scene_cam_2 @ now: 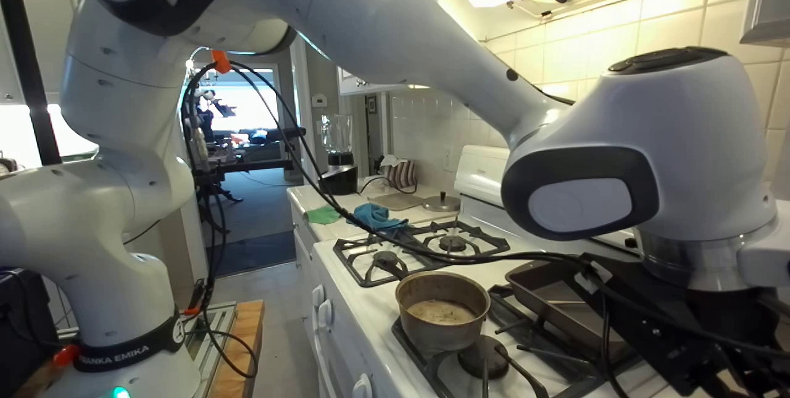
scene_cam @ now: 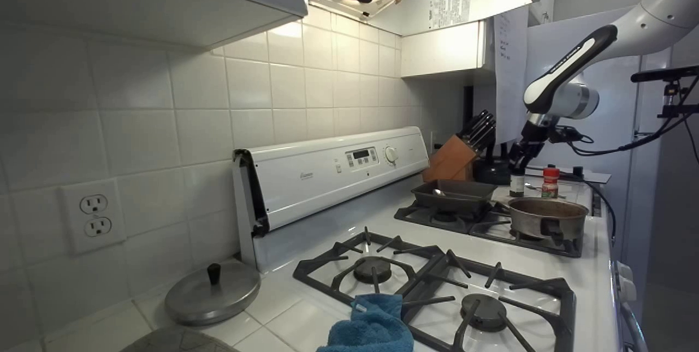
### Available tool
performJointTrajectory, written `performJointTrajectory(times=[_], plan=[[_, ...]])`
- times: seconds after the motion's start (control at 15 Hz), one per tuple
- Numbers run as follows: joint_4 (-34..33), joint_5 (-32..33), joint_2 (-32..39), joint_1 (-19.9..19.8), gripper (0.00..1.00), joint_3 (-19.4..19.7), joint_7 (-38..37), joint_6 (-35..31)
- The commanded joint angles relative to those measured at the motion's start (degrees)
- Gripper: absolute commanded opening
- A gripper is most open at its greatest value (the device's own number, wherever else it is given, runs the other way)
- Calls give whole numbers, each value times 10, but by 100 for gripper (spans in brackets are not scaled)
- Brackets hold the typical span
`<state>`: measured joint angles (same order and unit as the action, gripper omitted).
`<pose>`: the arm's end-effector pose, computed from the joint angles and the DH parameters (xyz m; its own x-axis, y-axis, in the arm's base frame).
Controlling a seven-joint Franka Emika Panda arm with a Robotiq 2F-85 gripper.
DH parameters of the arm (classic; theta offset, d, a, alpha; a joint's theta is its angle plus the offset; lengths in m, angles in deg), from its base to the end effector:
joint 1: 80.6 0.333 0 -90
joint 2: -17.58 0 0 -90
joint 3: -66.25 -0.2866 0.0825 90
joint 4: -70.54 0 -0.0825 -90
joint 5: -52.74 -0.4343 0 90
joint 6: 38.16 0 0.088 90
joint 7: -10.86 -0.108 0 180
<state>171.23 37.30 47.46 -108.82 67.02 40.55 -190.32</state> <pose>0.6256 -0.3541 0.2519 0.8997 -0.1816 0.3970 -0.1983 -0.9801 0.0010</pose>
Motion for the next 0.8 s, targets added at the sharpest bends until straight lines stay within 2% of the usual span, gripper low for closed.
performJointTrajectory(times=[0.0,0.13,0.4,0.73], plan=[[-30,22,17,7,40,11,-17,29],[-36,28,19,9,26,17,-23,43],[-35,26,2,9,24,24,-28,65],[-9,21,-46,10,24,28,-17,41]])
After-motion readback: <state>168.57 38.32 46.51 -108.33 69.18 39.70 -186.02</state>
